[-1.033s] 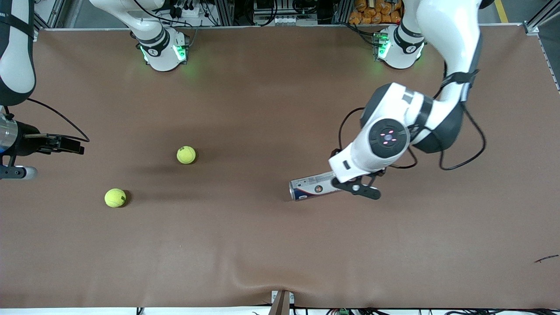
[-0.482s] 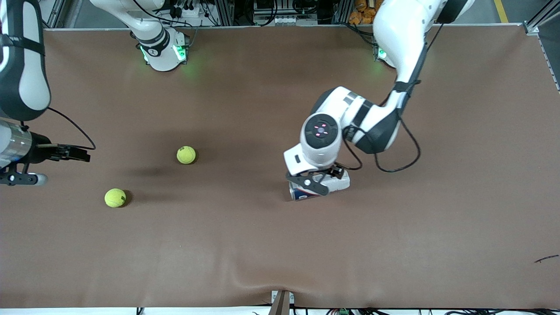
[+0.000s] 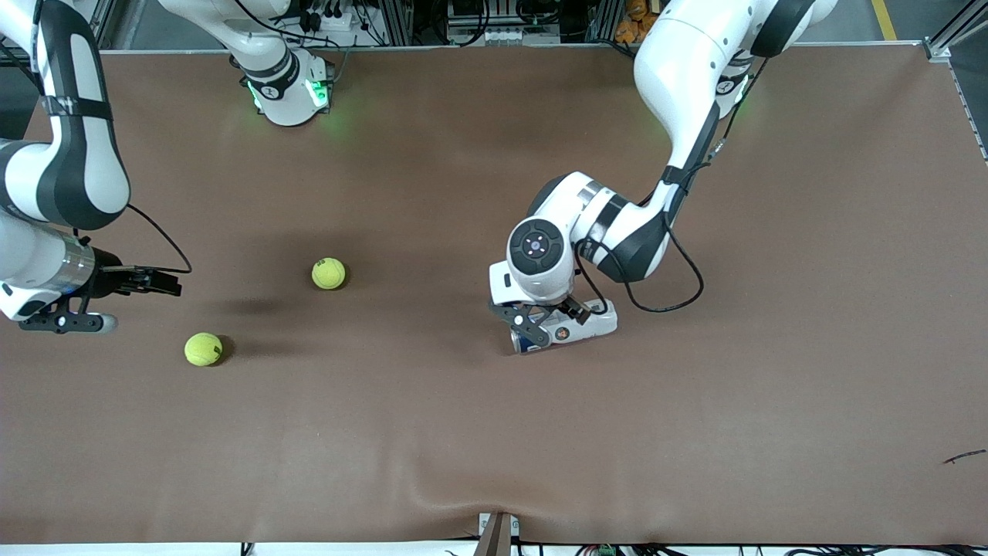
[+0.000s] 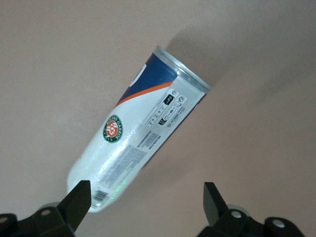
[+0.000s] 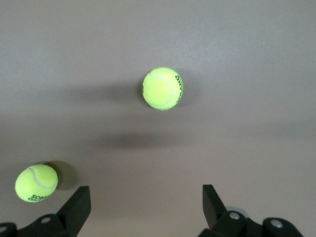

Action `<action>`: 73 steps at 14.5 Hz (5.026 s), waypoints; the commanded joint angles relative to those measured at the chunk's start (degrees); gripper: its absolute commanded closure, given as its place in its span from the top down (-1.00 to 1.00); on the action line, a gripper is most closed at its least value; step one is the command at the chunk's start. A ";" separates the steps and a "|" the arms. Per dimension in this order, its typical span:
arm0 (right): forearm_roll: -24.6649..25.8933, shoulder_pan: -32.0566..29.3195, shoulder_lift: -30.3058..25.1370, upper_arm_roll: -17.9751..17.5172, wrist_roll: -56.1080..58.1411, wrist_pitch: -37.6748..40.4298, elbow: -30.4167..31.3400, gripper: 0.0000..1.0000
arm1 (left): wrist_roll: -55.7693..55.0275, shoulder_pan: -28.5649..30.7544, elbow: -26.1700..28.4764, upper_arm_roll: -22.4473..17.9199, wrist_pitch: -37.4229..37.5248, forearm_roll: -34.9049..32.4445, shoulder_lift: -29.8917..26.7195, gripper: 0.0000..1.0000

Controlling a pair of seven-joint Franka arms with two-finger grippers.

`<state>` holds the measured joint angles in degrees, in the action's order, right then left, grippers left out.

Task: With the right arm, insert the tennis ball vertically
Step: 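Grasp the white can with the left gripper and tip it upright, then lower the right gripper onto the nearer tennis ball and grasp it, then lift the can with the left gripper while the right gripper lifts the ball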

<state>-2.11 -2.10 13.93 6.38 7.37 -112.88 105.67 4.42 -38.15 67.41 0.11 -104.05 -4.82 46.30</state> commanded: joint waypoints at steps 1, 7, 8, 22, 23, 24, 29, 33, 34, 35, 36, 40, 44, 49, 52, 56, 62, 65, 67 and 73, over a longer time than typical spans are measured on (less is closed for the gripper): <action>0.27 -0.36 -1.36 -0.58 0.72 -0.77 1.39 1.00 | 9.60 -0.96 -1.67 -0.90 0.60 -1.68 1.15 1.00; 0.18 -0.19 -1.27 -0.66 0.63 -0.68 1.39 1.00 | 29.39 -1.49 -1.67 -0.99 -0.98 -6.51 4.23 1.00; 0.18 -0.19 -1.27 -0.66 0.63 -0.77 1.39 1.00 | 30.20 -1.32 -1.67 -1.08 -0.98 -6.60 4.32 1.00; 0.18 0.96 5.83 -0.66 1.59 -11.03 0.42 1.00 | 35.22 -1.32 -1.49 -3.62 -4.06 -8.45 9.07 1.00; 0.18 0.95 7.50 -0.66 2.55 -12.18 -0.28 1.00 | 35.30 -1.32 -1.58 -3.97 -4.06 -8.54 9.59 1.00; 0.09 0.61 8.91 -0.66 2.74 -12.98 -0.72 1.00 | 35.22 -1.32 -1.58 -4.24 -4.06 -8.54 9.77 1.00; -0.17 1.04 12.60 -0.66 2.74 -16.23 -1.34 1.00 | 35.48 -1.32 -1.49 -4.33 -4.14 -8.54 10.30 1.00; -0.17 0.78 15.77 -0.66 2.83 -19.40 -1.25 1.00 | 35.57 -1.32 -1.40 -4.33 -4.06 -8.63 10.56 0.87; -0.17 0.87 16.04 -0.66 2.83 -19.31 -1.16 1.00 | 35.65 -1.32 -1.40 -4.33 -4.06 -8.71 10.56 0.85; -0.17 0.87 16.74 -0.66 2.83 -19.49 -1.25 1.00 | 35.66 -1.32 -1.05 -4.33 -4.06 -8.80 10.47 0.79; -0.08 0.78 17.00 -0.66 2.83 -19.66 -1.43 1.00 | 35.83 -1.32 -1.05 -4.33 -4.06 -9.41 10.39 0.77; 0.53 0.60 19.55 -0.58 5.10 -23.00 -3.79 1.00 | 35.57 -1.32 -1.05 -4.24 -4.06 -10.30 10.56 0.57; 0.09 -1.24 22.72 -0.66 10.38 -23.00 -6.44 1.00 | 34.69 -1.75 -1.05 -4.24 -4.06 -10.30 10.39 0.44; -0.08 -1.33 23.42 -0.66 10.38 -23.00 -6.35 1.00 | 29.51 -2.72 -1.49 -3.54 -5.19 -10.03 9.25 0.45; -0.26 -1.33 23.86 -0.66 10.38 -23.18 -6.52 1.00 | 27.40 -3.07 -1.49 -2.14 -7.83 -9.86 8.02 0.45; -0.43 -1.24 24.39 -0.66 10.30 -23.09 -6.35 1.00 | 21.35 -3.07 -1.58 -0.46 -10.91 -9.77 7.84 0.42; -1.05 -1.33 24.74 -0.66 10.30 -23.62 -6.53 0.81 | 12.56 -3.07 -1.58 2.78 -19.42 -9.68 6.17 0.41; -1.05 -1.24 24.74 -0.66 10.21 -23.53 -6.96 -0.61 | 5.53 -3.07 -1.58 5.24 -22.59 -9.68 5.38 0.41; -1.05 -1.24 24.57 -0.75 10.21 -23.44 -7.84 -1.00 | 1.49 -3.07 -1.49 6.39 -27.67 -9.68 5.20 0.41; -1.05 -0.28 22.81 -0.75 9.86 -16.70 -12.23 -1.00 | -14.51 -7.55 -0.26 6.75 -45.52 -10.38 6.17 0.41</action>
<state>-2.28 -2.44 37.85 5.87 16.59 -133.60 95.45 -5.12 -44.47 66.13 7.35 -144.69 -14.08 52.74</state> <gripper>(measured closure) 0.335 0.291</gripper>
